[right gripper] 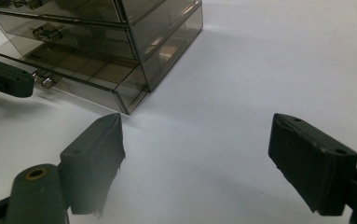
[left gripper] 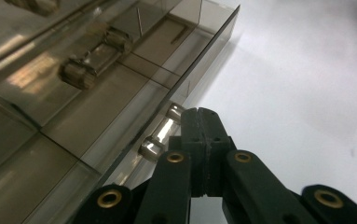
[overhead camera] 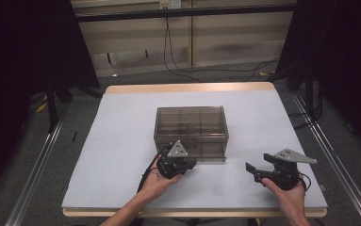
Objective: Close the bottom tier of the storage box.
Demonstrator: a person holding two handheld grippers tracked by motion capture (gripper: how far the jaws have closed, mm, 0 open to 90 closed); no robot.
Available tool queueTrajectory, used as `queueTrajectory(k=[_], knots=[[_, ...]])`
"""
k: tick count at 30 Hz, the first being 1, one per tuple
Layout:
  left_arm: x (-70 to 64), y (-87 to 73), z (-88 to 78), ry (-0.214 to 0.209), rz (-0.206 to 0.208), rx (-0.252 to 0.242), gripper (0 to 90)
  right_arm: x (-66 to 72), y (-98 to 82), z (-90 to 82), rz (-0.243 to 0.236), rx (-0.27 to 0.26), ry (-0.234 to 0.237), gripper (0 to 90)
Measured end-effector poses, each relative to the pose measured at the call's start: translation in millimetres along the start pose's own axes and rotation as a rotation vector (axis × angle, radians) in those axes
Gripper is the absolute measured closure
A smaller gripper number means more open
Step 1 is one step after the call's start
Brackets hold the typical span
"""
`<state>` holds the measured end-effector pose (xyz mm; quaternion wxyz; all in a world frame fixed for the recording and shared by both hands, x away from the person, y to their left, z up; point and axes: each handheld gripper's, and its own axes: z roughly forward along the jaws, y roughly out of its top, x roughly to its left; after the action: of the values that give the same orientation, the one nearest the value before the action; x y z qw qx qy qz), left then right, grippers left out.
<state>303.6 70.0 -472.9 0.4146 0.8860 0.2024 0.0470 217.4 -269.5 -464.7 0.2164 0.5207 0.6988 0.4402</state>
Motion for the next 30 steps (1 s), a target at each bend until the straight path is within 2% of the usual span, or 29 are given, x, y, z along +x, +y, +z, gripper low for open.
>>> queueTrajectory(k=[3,7,16,17,19,30], knots=[[2.6,-1.6,3.8,0.01,-0.005,0.019,90.0,-0.1,0.0,0.1,0.0,-0.001,0.0,17.8],[3.1,-1.2,5.3,0.014,-0.011,-0.006,90.0,-0.7,0.0,-0.2,0.002,-0.001,-0.004,17.8],[4.3,0.5,9.3,0.029,-0.005,0.019,90.0,0.2,0.3,-0.7,0.002,-0.004,0.006,17.6],[4.7,-0.2,10.7,0.029,-0.012,-0.002,90.0,0.1,0.3,-0.7,0.002,-0.004,0.006,17.6],[5.4,0.6,9.2,0.027,-0.022,0.0,90.0,0.1,0.3,-0.9,0.003,-0.004,0.007,17.6],[8.3,0.6,8.8,0.042,-0.017,0.0,90.0,0.5,0.0,-0.5,0.003,-0.001,0.01,17.5]])
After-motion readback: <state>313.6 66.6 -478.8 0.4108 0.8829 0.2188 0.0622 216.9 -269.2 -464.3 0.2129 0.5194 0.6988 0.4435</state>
